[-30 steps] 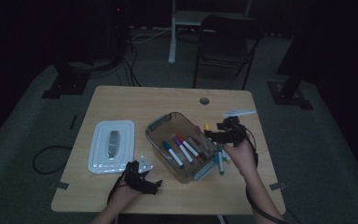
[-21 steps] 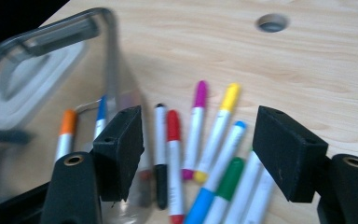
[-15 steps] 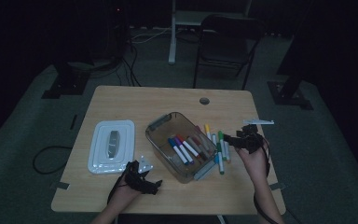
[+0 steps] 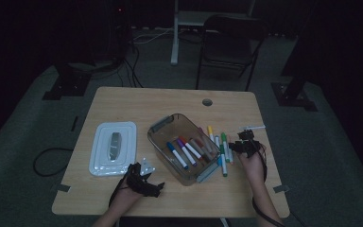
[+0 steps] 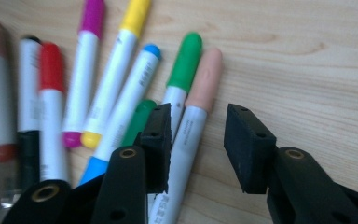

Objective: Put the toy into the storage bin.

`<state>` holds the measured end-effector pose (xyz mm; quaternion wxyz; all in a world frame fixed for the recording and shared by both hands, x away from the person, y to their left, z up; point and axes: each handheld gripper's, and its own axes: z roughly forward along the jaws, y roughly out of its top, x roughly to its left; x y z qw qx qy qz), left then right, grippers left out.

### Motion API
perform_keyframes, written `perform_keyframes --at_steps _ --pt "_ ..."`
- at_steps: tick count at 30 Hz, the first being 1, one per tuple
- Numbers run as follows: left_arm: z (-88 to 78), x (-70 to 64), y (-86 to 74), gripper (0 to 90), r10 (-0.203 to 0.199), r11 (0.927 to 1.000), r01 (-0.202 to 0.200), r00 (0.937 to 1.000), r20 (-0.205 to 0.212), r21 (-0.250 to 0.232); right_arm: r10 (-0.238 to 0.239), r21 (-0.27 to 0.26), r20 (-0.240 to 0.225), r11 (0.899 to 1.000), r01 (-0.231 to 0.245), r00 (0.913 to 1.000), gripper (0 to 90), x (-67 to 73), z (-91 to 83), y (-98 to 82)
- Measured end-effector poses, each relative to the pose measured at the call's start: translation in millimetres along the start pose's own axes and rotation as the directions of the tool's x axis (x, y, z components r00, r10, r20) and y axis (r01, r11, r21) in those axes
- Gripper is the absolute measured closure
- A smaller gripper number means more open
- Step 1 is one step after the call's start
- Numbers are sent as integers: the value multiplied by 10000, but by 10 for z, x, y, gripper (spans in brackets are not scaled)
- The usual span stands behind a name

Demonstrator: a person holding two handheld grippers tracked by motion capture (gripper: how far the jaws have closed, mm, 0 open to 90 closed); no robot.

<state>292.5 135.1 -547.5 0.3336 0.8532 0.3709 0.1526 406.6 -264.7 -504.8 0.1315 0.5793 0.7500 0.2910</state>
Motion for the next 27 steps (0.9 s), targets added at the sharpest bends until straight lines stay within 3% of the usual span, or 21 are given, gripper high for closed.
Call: perform_keyframes --at_steps 2,8,11,14,21,27 --pt "0 0 0 4 0 10000 0 10000 -1 0 -29 135 -38 9999 30 10000 622 17 53 -10" --pt "0 0 0 4 1 10000 -1 10000 -1 1 -370 649 684 9974 326 9970 660 27 154 -49" --pt "0 0 0 4 1 10000 -1 10000 0 1 -487 723 1027 9965 414 9935 732 4 165 -63" --pt "0 0 0 4 -2 10000 2 10000 0 1 -334 775 1244 9967 238 9917 763 -33 152 -61" --pt "0 0 0 4 -2 10000 2 10000 -1 1 192 472 966 9986 -238 9951 764 -122 6 -22" --pt "0 0 0 4 -1 10000 1 10000 -1 0 41 -88 561 10000 -36 9984 765 -83 -276 76"
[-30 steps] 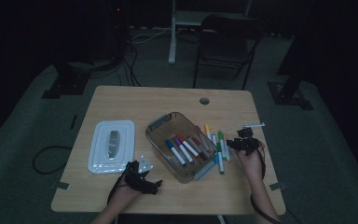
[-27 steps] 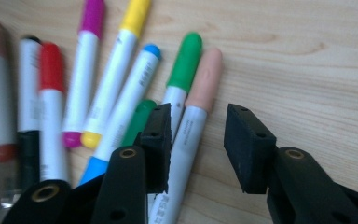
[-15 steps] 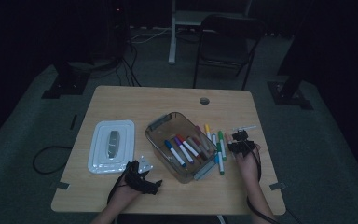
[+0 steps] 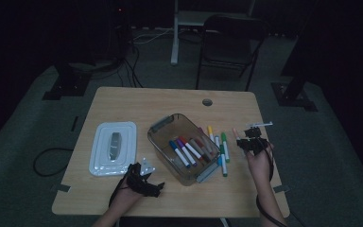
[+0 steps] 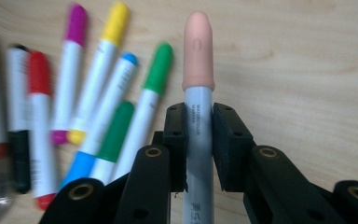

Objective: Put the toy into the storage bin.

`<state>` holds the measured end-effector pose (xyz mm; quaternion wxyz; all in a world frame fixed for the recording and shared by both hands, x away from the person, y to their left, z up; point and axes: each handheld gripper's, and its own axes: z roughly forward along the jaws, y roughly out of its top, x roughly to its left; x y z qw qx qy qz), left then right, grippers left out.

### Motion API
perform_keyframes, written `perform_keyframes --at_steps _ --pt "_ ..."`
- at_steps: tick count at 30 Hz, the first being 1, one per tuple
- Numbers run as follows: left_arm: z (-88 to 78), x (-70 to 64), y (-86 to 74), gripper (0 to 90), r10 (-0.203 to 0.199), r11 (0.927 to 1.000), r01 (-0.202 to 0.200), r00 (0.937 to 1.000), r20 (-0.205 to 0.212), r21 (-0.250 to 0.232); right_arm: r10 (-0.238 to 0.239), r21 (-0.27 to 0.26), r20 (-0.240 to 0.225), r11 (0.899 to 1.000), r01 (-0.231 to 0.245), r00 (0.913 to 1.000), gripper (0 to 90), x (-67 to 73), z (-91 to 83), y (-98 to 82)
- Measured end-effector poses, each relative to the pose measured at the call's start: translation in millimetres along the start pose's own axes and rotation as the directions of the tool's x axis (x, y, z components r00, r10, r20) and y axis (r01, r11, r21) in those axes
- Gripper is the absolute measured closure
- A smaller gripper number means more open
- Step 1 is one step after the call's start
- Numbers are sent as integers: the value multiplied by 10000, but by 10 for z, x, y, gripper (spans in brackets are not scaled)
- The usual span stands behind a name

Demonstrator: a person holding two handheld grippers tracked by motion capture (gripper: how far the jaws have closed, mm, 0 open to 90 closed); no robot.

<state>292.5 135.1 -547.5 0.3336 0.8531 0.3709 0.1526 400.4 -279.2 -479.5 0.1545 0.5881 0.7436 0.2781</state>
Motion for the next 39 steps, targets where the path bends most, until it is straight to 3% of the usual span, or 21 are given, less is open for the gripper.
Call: perform_keyframes --at_steps 6,12,17,19,25,26,30,35,36,37,38,39 --pt "-1 0 0 4 3 10000 -3 10000 0 5 -396 -784 -443 9963 360 9982 764 146 -289 131" --pt "1 -1 0 4 -19 10000 19 10000 -7 -16 -985 -1513 -960 9850 833 9905 764 387 -569 265" --pt "0 0 1 4 1 10000 -1 10000 -11 -12 -1326 -1996 -1581 9748 998 9785 764 575 -773 386" --pt "1 0 1 4 5 10000 -5 10000 -17 -11 -1635 -2124 -1498 9685 1298 9751 764 661 -836 429" --pt "0 0 1 4 -5 10000 5 10000 -8 -6 -2190 -2311 -1840 9572 1744 9582 764 873 -921 525" --pt "-1 0 1 4 -6 10000 6 10000 -6 -4 -2454 -2327 -2006 9523 1972 9485 764 988 -930 567" --pt "-1 0 2 4 -2 10000 2 10000 -2 4 -2743 -2300 -2327 9477 2212 9331 764 1188 -917 636" --pt "-2 1 2 4 3 10000 -3 10000 6 20 -3232 -2110 -2946 9398 2686 8993 764 1467 -842 682" --pt "-2 1 2 4 3 10000 -3 10000 6 20 -3232 -2110 -2946 9398 2686 8993 764 1467 -842 682" --pt "-2 1 2 4 2 10000 -2 10000 5 19 -3276 -1972 -3178 9407 2759 8898 764 1521 -813 689" --pt "-2 1 2 4 2 10000 -2 10000 7 19 -3492 -1773 -3317 9355 3057 8764 764 1652 -753 693" --pt "-2 1 2 4 1 10000 -1 10000 7 19 -3561 -1699 -3403 9336 3156 8703 764 1692 -732 693"
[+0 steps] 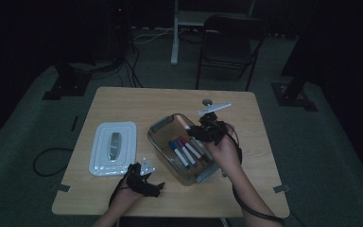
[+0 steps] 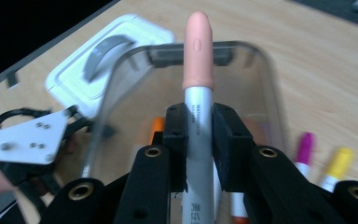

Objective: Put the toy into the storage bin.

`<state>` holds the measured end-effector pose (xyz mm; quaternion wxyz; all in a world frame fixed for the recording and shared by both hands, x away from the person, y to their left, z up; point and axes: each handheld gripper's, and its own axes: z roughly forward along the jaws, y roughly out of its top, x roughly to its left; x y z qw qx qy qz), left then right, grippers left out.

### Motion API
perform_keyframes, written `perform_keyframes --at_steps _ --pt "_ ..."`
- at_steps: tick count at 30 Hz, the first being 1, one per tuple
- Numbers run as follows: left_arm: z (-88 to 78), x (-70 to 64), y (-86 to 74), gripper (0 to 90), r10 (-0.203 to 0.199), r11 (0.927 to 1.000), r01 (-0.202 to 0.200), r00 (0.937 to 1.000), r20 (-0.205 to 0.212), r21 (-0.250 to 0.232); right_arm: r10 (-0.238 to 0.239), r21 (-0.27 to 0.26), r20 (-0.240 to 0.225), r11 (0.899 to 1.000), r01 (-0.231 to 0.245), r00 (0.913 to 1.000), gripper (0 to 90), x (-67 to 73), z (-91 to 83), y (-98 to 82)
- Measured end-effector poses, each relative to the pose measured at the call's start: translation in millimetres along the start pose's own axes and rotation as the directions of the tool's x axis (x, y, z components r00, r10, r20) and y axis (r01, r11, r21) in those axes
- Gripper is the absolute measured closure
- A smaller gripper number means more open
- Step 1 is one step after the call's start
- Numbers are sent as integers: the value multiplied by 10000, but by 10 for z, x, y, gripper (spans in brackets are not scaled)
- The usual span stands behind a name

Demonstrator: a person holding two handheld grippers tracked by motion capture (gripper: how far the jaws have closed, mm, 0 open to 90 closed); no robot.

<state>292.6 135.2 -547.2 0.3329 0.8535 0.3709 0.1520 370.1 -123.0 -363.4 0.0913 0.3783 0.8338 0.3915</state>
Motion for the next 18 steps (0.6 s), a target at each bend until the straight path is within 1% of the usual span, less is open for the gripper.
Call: perform_keyframes --at_steps 5,9,11,13,14,15,16,18 --pt "0 1 0 4 11 10000 -11 10000 -9 8 -287 634 -347 9975 309 9990 764 144 246 32" --pt "0 0 0 4 5 10000 -5 10000 -6 4 -373 1217 -611 9916 445 9974 765 208 441 32" --pt "0 0 0 4 18 10000 -18 10000 -5 1 -380 1517 -810 9872 500 9960 764 231 528 27" --pt "1 0 -1 5 11 10000 -11 10000 -7 -6 -422 1765 -917 9826 580 9949 764 245 611 21" --pt "2 0 -1 4 3 10000 -3 10000 -12 -13 -370 1903 -955 9802 548 9947 764 250 650 18" --pt "2 0 -1 4 3 10000 -3 10000 -12 -13 -370 1903 -955 9802 548 9947 764 250 650 18" --pt "1 0 -1 4 6 10000 -6 10000 -13 -10 -353 2126 -975 9756 554 9946 765 250 735 13" --pt "1 0 -1 4 3 10000 -3 10000 -13 -12 -307 2378 -1041 9698 549 9941 764 251 816 6"
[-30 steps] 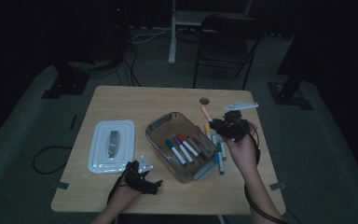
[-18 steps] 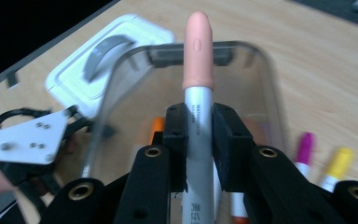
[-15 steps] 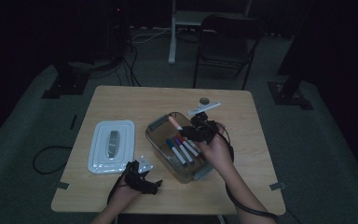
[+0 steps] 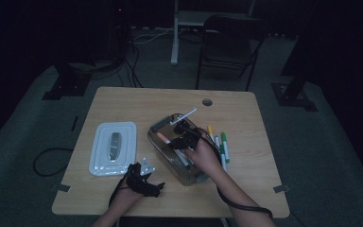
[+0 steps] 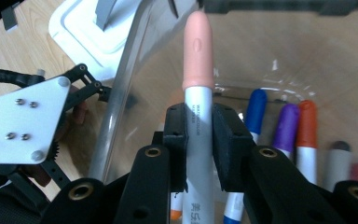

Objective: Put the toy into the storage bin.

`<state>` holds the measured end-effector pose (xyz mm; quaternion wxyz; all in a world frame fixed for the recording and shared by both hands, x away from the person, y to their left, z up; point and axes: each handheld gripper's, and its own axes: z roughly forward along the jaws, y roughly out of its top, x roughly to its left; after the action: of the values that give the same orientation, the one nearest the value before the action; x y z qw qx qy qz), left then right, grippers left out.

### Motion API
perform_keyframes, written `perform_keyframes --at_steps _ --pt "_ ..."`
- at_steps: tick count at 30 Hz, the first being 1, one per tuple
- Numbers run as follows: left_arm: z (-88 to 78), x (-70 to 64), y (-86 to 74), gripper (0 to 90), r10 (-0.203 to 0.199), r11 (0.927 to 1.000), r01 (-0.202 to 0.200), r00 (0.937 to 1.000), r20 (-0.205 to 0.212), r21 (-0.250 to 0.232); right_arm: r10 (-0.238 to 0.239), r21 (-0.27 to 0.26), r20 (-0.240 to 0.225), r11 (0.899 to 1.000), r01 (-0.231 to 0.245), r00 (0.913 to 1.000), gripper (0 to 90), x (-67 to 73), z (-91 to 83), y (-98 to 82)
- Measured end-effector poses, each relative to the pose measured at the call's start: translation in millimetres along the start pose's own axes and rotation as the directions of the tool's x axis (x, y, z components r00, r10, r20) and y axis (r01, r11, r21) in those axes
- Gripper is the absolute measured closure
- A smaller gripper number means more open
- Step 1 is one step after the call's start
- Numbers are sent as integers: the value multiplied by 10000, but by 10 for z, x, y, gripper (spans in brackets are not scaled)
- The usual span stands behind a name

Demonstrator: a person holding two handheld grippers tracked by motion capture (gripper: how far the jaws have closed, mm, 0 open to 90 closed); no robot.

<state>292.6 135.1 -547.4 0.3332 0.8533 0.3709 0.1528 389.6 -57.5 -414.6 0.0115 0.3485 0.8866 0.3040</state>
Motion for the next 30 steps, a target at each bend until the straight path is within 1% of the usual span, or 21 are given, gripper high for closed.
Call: perform_keyframes --at_steps 1,3,5,9,12,16,19,22,24,26,30 --pt "0 0 0 4 2 10000 -2 10000 1 1 61 122 -49 9999 -61 10000 764 -5 40 5" --pt "0 0 0 4 7 10000 -7 10000 -2 2 16 418 -32 9991 -15 10000 764 -5 117 14" --pt "-1 0 0 4 11 10000 -11 10000 6 8 5 695 -132 9976 4 9999 764 -14 184 18" --pt "0 0 0 4 10 10000 -10 10000 -6 3 169 979 -190 9951 -149 9997 764 -31 276 22" --pt "0 0 0 4 6 10000 -6 10000 -2 -2 120 1321 -123 9912 -103 9999 764 -33 345 30" --pt "0 0 0 5 11 10000 -11 10000 -12 3 98 1684 -182 9857 -67 9998 764 -29 438 39" --pt "1 0 0 4 9 10000 -9 10000 -13 -7 -50 1854 3 9826 48 10000 763 -16 479 45" --pt "1 0 -1 4 3 10000 -3 10000 -3 -9 -86 2051 33 9787 77 10000 764 -7 499 47" --pt "1 0 -1 4 6 10000 -6 10000 -10 -12 -48 2276 -53 9737 59 10000 764 0 529 42" --pt "1 0 -1 4 6 10000 -6 10000 -7 -9 -71 2512 -15 9679 72 10000 763 3 559 42" --pt "0 0 0 4 9 10000 -9 10000 -2 -1 42 2651 -92 9642 -16 9999 762 -11 584 37"
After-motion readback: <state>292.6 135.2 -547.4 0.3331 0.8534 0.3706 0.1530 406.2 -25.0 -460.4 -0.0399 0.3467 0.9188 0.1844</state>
